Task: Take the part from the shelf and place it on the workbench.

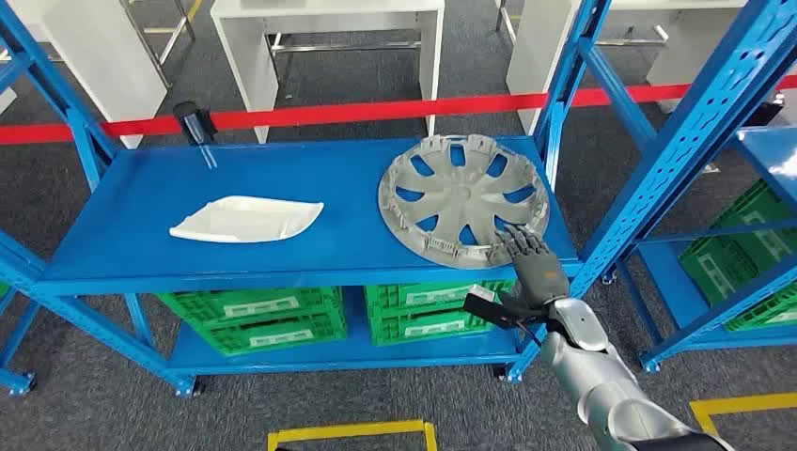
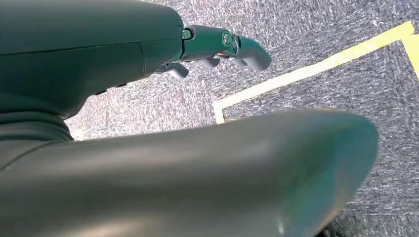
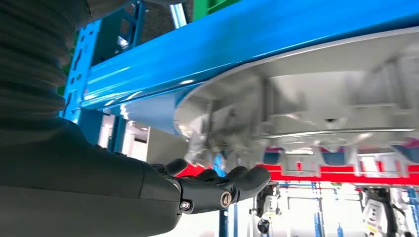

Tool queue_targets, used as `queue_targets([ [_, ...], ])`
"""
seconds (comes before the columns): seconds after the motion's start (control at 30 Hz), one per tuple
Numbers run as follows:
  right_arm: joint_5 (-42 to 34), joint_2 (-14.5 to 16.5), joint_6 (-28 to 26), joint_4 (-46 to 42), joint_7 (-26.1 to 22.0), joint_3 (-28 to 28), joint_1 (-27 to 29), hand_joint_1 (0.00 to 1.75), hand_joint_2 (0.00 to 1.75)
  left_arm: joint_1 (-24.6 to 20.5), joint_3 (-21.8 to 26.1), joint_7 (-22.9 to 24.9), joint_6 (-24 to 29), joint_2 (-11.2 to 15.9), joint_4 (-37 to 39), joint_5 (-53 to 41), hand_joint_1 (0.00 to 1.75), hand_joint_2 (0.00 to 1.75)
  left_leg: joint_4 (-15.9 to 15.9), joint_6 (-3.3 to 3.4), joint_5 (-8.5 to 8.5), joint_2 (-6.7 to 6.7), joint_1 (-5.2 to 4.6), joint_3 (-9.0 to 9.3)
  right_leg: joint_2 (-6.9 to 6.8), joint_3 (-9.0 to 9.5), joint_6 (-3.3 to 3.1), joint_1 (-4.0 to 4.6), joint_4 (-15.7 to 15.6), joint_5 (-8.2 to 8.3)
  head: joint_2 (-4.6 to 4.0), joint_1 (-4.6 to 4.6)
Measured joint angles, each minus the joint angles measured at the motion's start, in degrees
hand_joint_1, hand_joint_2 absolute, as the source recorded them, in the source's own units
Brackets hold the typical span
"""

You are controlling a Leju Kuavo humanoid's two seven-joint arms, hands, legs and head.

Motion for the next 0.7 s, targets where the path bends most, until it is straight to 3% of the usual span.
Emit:
queue_targets([
  [0.53,-0.98,0.0,0.45,-0.16,-0.82,-0.24,0.12,1.75,1.75,-0.01,0.0,-0.11,0.08,0.0,-0.01,-0.15,0.0,0.0,0.0,0.0,0.0,0.0,0.0,0.0,0.0,0.0,0.0,0.0,0.0,0.0,0.0,0.0],
  [0.67,-1.34,0.0,0.61,-0.23,-1.12,-0.34,0.15,1.75,1.75,-0.01,0.0,-0.15,0.1,0.0,-0.02,-0.19,0.0,1.75,0.0,0.0,0.0,0.0,0.0,0.0,0.0,0.0,0.0,0.0,0.0,0.0,0.0,0.0],
  [0.7,-1.44,0.0,0.65,-0.25,-1.21,-0.37,0.16,1.75,1.75,-0.01,0.0,-0.16,0.1,0.0,-0.02,-0.19,0.0,1.75,0.0,0.0,0.0,0.0,0.0,0.0,0.0,0.0,0.0,0.0,0.0,0.0,0.0,0.0],
])
